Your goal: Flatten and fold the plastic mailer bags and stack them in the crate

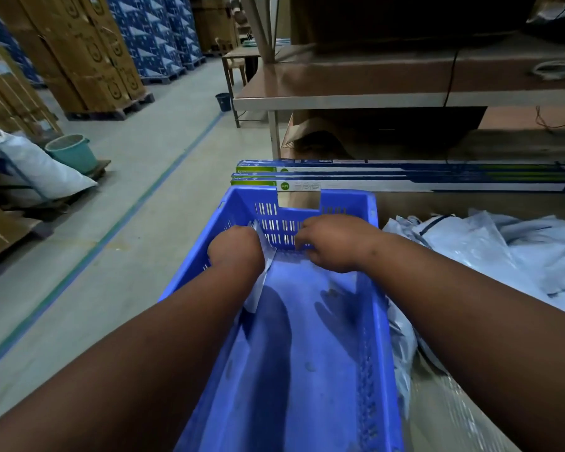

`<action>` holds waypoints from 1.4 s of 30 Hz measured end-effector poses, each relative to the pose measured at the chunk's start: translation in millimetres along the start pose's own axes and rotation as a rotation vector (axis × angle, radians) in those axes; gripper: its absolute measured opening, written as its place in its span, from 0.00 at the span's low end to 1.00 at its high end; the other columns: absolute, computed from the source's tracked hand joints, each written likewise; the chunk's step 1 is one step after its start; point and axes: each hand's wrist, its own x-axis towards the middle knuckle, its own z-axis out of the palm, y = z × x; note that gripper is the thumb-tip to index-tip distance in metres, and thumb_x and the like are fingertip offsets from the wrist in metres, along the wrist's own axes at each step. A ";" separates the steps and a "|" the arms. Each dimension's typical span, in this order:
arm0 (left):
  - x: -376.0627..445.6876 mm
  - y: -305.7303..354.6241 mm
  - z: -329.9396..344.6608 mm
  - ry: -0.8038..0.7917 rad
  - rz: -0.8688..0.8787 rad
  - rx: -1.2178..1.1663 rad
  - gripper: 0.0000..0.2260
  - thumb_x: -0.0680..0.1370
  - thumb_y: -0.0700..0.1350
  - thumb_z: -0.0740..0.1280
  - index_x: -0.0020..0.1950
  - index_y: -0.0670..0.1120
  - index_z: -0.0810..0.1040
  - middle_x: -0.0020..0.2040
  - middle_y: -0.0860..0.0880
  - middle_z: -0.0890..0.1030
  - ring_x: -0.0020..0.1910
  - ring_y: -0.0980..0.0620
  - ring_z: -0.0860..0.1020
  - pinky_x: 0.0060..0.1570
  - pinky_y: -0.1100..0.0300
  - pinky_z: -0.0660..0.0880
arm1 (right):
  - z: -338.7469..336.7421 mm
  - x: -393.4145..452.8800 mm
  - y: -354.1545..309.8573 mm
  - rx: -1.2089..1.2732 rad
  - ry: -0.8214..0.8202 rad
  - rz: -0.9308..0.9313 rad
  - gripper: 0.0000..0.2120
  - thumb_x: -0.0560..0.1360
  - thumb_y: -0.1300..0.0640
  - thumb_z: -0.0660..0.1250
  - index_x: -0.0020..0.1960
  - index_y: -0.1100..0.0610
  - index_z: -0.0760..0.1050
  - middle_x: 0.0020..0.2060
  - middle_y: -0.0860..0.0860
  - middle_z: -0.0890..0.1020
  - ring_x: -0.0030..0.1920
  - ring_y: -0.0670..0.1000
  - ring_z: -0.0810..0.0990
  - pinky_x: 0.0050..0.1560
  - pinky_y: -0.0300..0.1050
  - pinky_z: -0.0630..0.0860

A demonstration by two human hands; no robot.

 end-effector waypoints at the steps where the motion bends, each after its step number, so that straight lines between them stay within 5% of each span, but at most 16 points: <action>1: -2.4 1.2 -1.1 0.005 0.003 -0.014 0.07 0.77 0.40 0.68 0.54 0.48 0.79 0.50 0.47 0.77 0.52 0.41 0.82 0.44 0.50 0.80 | -2.0 -2.4 0.8 0.010 0.023 -0.002 0.14 0.81 0.50 0.63 0.64 0.42 0.79 0.59 0.45 0.79 0.58 0.54 0.79 0.52 0.51 0.79; 8: -40.1 51.9 -36.7 0.147 0.147 -0.222 0.12 0.75 0.48 0.71 0.40 0.48 0.69 0.44 0.46 0.78 0.50 0.40 0.81 0.41 0.55 0.71 | -30.8 -45.7 19.2 0.072 0.166 -0.001 0.13 0.79 0.49 0.65 0.62 0.42 0.79 0.56 0.45 0.80 0.56 0.53 0.80 0.52 0.50 0.78; 14: -90.5 160.6 -85.1 0.197 0.395 -0.312 0.04 0.75 0.49 0.70 0.47 0.51 0.81 0.48 0.46 0.84 0.50 0.41 0.82 0.42 0.55 0.71 | -42.7 -127.1 80.2 0.114 0.250 0.126 0.10 0.76 0.51 0.64 0.55 0.44 0.79 0.53 0.46 0.81 0.53 0.54 0.81 0.49 0.50 0.77; 17: -107.3 214.0 -91.7 0.139 0.448 -0.396 0.03 0.73 0.46 0.71 0.46 0.51 0.82 0.44 0.49 0.83 0.48 0.44 0.82 0.41 0.57 0.73 | -30.3 -177.6 114.0 0.149 0.296 0.212 0.16 0.74 0.46 0.58 0.58 0.40 0.77 0.56 0.44 0.83 0.56 0.53 0.82 0.52 0.53 0.80; 22: -121.8 283.8 -78.4 0.044 0.484 -0.301 0.07 0.73 0.49 0.72 0.43 0.46 0.83 0.42 0.48 0.84 0.45 0.44 0.82 0.44 0.51 0.82 | 17.1 -258.2 168.3 0.173 0.263 0.488 0.13 0.80 0.44 0.66 0.63 0.43 0.80 0.61 0.47 0.80 0.62 0.55 0.80 0.58 0.54 0.79; 28: -132.7 316.7 -33.3 -0.043 0.389 -0.229 0.10 0.72 0.51 0.72 0.46 0.46 0.84 0.47 0.46 0.85 0.50 0.43 0.83 0.44 0.57 0.77 | 103.9 -290.9 166.4 0.298 0.161 0.749 0.44 0.65 0.22 0.67 0.73 0.47 0.66 0.65 0.53 0.71 0.63 0.60 0.75 0.58 0.57 0.78; 31: -145.8 316.2 -21.9 -0.039 0.361 -0.222 0.09 0.74 0.53 0.70 0.46 0.47 0.83 0.46 0.49 0.84 0.48 0.45 0.82 0.44 0.56 0.77 | 130.2 -287.5 150.8 0.269 0.199 0.774 0.51 0.66 0.23 0.67 0.78 0.48 0.56 0.69 0.55 0.67 0.66 0.61 0.71 0.59 0.60 0.76; 36: -165.5 300.6 -16.9 -0.015 0.295 -0.295 0.11 0.76 0.56 0.69 0.42 0.49 0.79 0.40 0.51 0.81 0.42 0.48 0.80 0.38 0.56 0.75 | 126.8 -284.5 157.1 0.205 0.284 0.769 0.42 0.70 0.35 0.69 0.76 0.51 0.58 0.66 0.55 0.69 0.64 0.60 0.69 0.53 0.56 0.75; 40: -178.8 291.2 -15.9 0.054 0.302 -0.324 0.12 0.78 0.58 0.67 0.42 0.50 0.78 0.40 0.53 0.80 0.41 0.49 0.79 0.37 0.57 0.73 | 109.6 -292.7 176.5 0.178 0.283 0.709 0.32 0.74 0.40 0.63 0.75 0.49 0.62 0.79 0.56 0.56 0.69 0.62 0.65 0.60 0.57 0.76; 42: -185.5 289.2 -17.8 0.101 0.331 -0.335 0.12 0.78 0.58 0.66 0.43 0.51 0.78 0.40 0.53 0.80 0.42 0.48 0.80 0.37 0.57 0.75 | 102.3 -298.4 184.8 0.224 0.313 0.694 0.27 0.77 0.42 0.62 0.74 0.49 0.68 0.79 0.55 0.58 0.70 0.62 0.65 0.62 0.57 0.76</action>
